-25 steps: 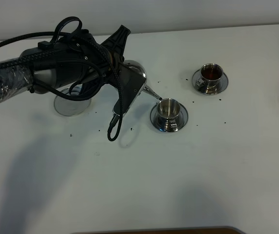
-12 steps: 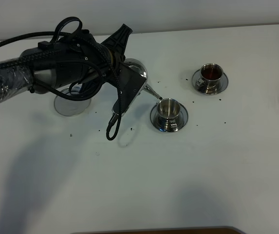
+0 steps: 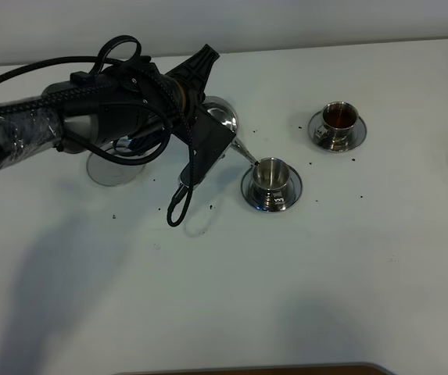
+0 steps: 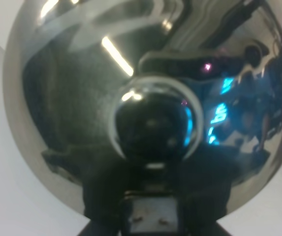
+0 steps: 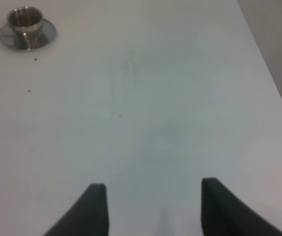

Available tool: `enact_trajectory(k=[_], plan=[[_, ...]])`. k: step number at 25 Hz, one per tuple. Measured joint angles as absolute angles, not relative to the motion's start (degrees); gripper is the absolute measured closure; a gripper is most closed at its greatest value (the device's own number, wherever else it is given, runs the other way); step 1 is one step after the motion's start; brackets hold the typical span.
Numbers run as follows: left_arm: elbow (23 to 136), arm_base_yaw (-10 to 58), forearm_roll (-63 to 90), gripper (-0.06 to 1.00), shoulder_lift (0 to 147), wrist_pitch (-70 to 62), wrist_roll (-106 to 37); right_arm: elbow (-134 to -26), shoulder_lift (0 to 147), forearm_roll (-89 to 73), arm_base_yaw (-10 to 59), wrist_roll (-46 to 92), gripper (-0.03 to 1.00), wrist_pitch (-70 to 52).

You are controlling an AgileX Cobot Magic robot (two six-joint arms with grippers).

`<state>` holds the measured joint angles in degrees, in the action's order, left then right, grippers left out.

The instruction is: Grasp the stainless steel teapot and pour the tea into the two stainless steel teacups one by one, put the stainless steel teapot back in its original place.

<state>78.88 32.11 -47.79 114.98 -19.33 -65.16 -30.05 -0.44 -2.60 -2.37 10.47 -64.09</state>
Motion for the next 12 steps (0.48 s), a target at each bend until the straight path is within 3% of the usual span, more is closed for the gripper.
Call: enact_trajectory(k=[12], plan=[[78.9,32.5,-48.2,0.69,115.0,-16.4,-65.3,-30.0,-0.4,-2.6,-2.4,10.5,0.54,-64.1]])
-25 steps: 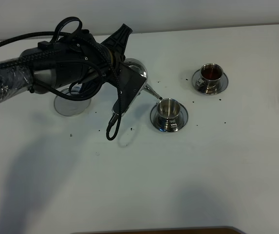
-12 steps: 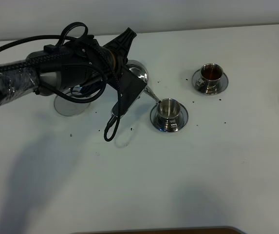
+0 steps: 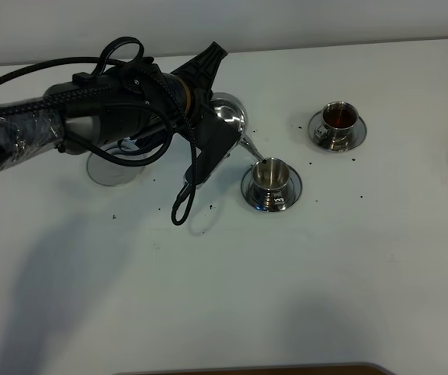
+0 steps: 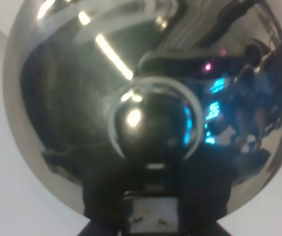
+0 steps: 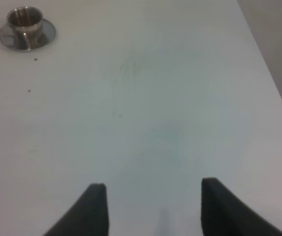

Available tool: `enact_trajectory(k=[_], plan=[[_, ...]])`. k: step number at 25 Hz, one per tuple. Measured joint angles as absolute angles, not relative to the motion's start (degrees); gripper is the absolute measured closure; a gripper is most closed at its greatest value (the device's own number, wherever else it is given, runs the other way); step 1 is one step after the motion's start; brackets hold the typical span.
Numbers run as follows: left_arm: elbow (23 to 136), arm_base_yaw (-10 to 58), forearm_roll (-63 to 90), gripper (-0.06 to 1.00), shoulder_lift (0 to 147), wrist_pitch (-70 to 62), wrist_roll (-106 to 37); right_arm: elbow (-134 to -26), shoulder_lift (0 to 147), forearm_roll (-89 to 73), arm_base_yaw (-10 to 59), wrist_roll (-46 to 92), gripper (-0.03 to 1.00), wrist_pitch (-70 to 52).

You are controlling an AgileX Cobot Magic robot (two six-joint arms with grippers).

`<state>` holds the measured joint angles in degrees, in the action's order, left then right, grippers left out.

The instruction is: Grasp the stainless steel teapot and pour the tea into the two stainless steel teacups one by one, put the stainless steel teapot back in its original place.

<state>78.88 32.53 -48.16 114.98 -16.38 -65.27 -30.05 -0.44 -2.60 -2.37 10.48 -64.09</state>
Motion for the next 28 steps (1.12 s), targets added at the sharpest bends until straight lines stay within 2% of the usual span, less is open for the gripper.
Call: enact_trajectory(k=[28], plan=[[78.9,32.7,-55.5,0.69,116.3,-10.1,-65.3,-30.0,-0.4,-2.6,-2.4,10.5,0.54,-64.1]])
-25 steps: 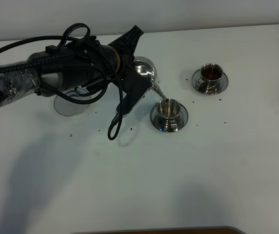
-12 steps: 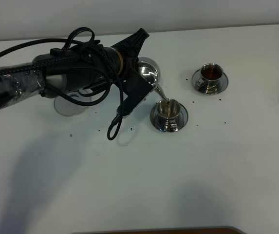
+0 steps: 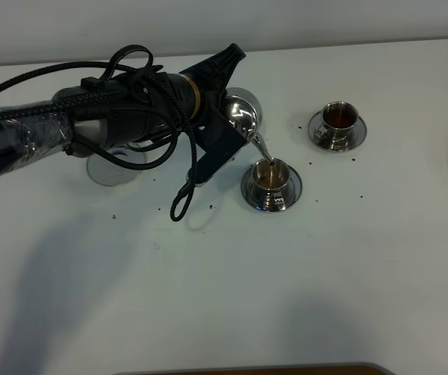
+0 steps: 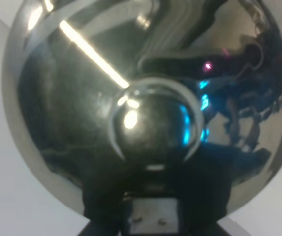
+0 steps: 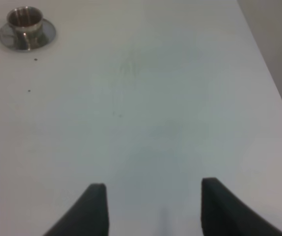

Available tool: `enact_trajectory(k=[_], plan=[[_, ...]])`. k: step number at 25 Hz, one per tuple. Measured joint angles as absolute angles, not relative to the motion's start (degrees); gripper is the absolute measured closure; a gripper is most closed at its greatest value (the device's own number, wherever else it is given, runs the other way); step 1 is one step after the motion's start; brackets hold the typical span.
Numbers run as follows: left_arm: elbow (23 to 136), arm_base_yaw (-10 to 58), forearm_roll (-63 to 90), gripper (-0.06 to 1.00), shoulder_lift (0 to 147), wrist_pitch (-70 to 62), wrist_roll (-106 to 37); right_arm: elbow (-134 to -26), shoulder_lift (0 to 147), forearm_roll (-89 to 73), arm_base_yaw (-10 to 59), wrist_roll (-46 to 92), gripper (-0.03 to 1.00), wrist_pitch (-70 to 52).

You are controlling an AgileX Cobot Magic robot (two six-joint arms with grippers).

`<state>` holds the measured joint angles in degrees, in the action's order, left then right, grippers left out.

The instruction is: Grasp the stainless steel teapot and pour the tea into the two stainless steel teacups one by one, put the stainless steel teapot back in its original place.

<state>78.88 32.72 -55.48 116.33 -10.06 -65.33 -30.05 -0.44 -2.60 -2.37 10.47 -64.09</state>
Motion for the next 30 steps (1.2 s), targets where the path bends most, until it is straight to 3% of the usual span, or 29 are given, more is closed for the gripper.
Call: enact_trajectory(k=[30], plan=[[78.9,32.7,-64.1,0.69,116.3,-8.3,-65.3,-30.0,-0.4,-2.6,-2.4,10.5,0.54,-64.1]])
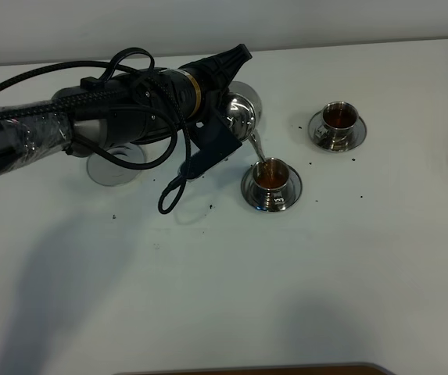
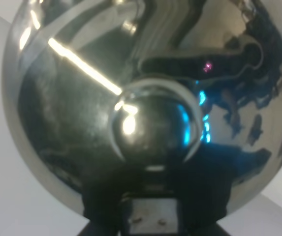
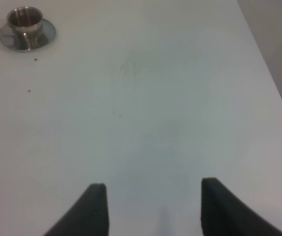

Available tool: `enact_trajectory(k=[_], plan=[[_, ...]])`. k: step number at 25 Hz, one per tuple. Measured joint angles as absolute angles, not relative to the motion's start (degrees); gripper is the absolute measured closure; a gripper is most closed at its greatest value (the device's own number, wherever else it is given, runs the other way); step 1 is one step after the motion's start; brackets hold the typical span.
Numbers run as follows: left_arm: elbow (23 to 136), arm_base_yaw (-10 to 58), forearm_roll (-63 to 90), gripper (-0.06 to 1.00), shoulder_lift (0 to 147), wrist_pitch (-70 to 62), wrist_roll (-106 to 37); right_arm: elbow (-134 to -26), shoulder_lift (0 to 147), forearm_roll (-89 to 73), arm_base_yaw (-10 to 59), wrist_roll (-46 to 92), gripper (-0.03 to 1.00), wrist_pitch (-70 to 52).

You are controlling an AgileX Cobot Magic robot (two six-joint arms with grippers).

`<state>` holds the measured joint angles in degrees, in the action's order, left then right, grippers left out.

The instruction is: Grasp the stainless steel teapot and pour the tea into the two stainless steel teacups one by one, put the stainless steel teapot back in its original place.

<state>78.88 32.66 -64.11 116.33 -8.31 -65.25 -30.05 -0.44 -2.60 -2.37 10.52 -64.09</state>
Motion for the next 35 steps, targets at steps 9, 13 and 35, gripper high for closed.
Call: enact_trajectory(k=[9,13,35], plan=[[78.9,32.7,-66.4,0.69,116.3,-8.1,-65.3,-30.0,-0.4,-2.6,-2.4,10.5,0.54,-64.1],[78.9,32.7,-66.8,0.69,116.3,-8.1,-65.2,-30.0,-0.4,-2.6,-2.4,10.5,0.54,-64.1],[78.9,32.7,-67.2,0.69,116.3,-6.1,-64.8,-30.0,-0.4,-2.6,-2.4,10.5,0.54,-64.1]])
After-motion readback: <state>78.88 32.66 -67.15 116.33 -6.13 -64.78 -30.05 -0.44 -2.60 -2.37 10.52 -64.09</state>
